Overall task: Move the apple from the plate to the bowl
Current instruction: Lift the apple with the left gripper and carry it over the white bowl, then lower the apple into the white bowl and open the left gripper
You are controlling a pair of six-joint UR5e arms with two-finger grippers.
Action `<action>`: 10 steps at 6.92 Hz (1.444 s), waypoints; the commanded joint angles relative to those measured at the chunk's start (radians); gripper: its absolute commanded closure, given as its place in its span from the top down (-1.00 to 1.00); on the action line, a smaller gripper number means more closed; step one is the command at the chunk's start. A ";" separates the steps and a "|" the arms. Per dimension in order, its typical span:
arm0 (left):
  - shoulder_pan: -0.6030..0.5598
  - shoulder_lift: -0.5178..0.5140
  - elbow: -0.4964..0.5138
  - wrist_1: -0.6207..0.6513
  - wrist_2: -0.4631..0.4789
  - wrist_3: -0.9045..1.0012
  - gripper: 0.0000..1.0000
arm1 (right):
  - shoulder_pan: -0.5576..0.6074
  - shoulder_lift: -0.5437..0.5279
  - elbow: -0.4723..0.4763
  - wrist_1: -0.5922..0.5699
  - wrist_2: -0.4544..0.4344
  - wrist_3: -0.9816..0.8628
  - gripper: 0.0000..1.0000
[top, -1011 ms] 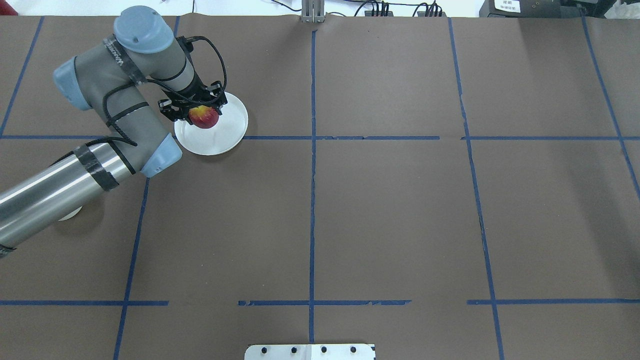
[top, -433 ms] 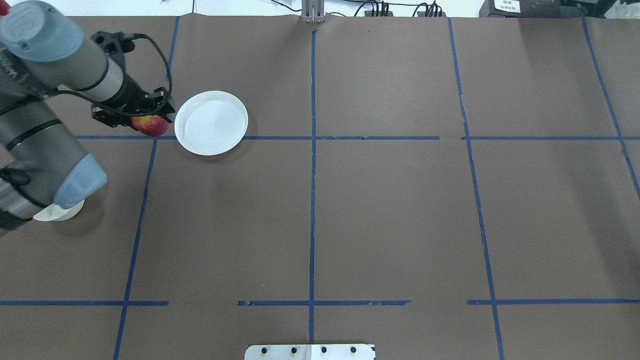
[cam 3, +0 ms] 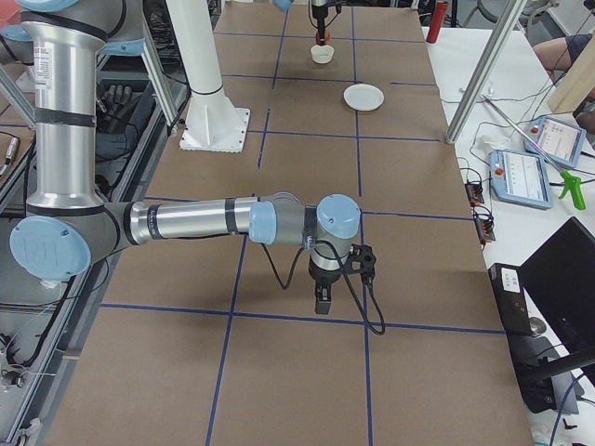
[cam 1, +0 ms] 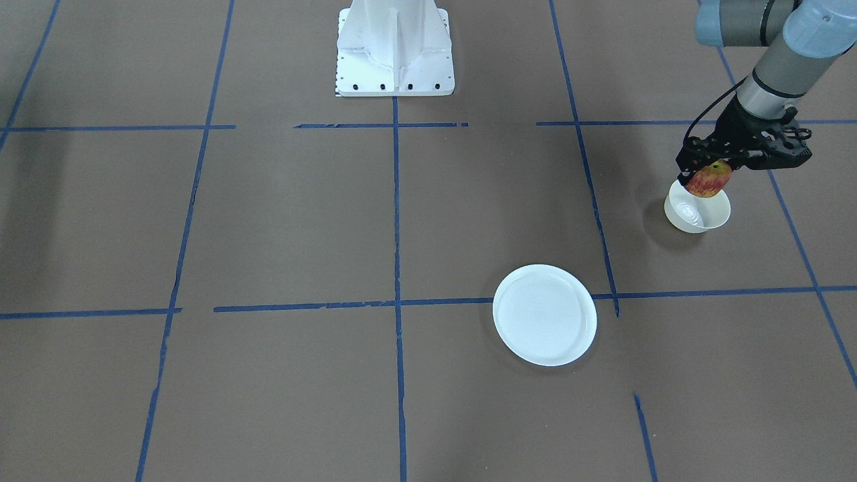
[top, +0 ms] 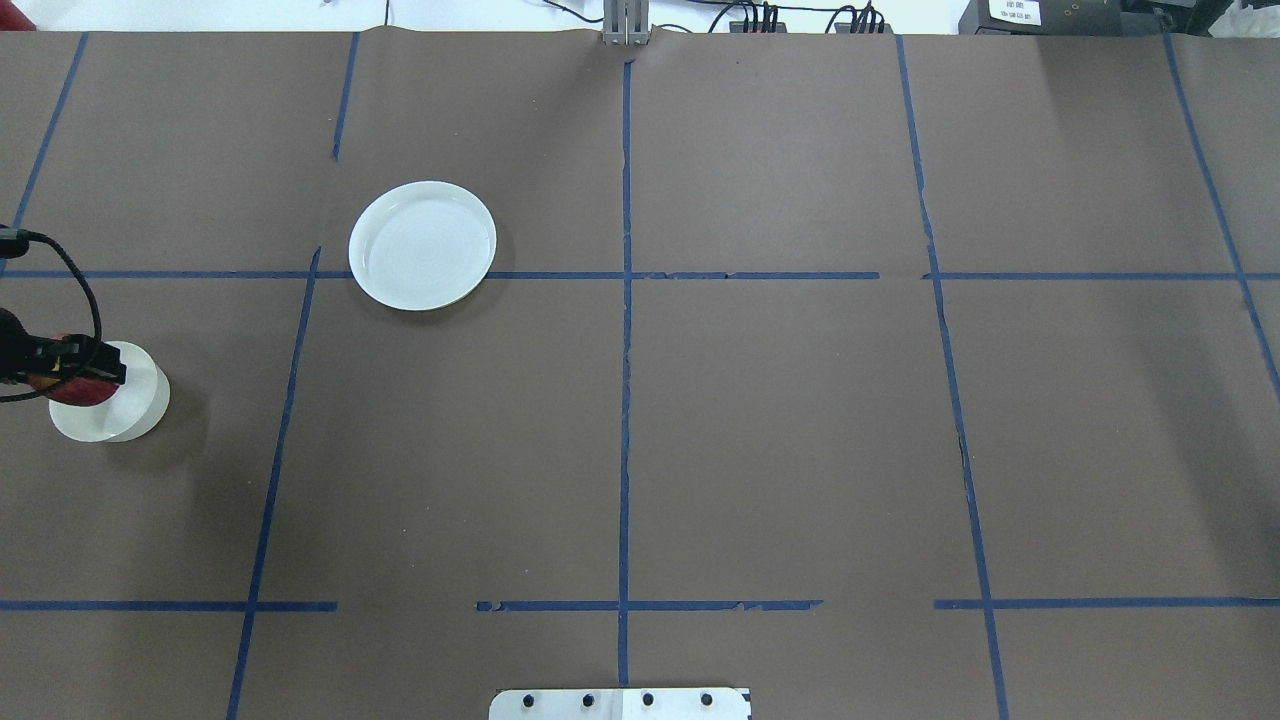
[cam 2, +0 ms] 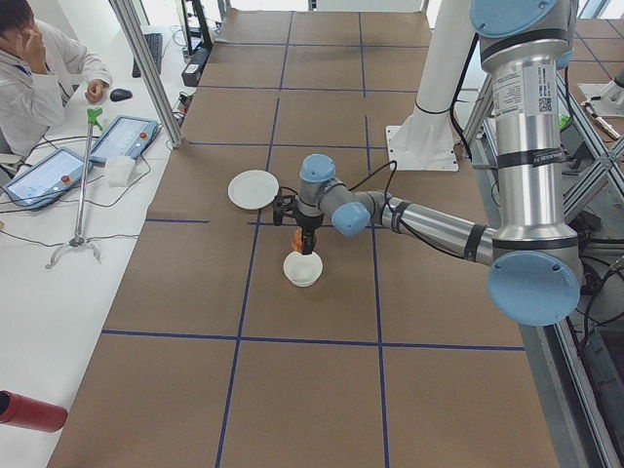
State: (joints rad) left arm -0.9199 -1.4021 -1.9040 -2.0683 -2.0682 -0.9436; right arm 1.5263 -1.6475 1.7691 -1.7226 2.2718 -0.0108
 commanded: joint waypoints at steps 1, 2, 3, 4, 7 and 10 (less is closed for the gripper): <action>0.007 -0.004 0.081 -0.061 -0.001 -0.004 -1.00 | 0.000 0.000 0.000 0.000 0.000 0.000 1.00; 0.007 -0.015 0.110 -0.068 -0.003 -0.004 -1.00 | 0.000 0.000 0.001 0.001 0.000 0.000 1.00; 0.007 -0.029 0.140 -0.070 -0.004 -0.003 -1.00 | 0.000 0.000 0.000 0.000 0.000 0.000 1.00; 0.009 -0.037 0.146 -0.070 -0.006 -0.004 -1.00 | 0.000 0.000 0.000 0.001 0.000 0.000 1.00; 0.010 -0.086 0.192 -0.072 -0.007 -0.003 -1.00 | 0.000 0.000 0.000 0.001 0.000 0.000 1.00; 0.012 -0.089 0.203 -0.070 -0.009 -0.003 -0.23 | 0.000 0.000 0.000 0.000 0.000 -0.001 1.00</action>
State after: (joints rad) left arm -0.9087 -1.4888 -1.7030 -2.1388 -2.0765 -0.9465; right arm 1.5263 -1.6475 1.7687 -1.7225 2.2718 -0.0114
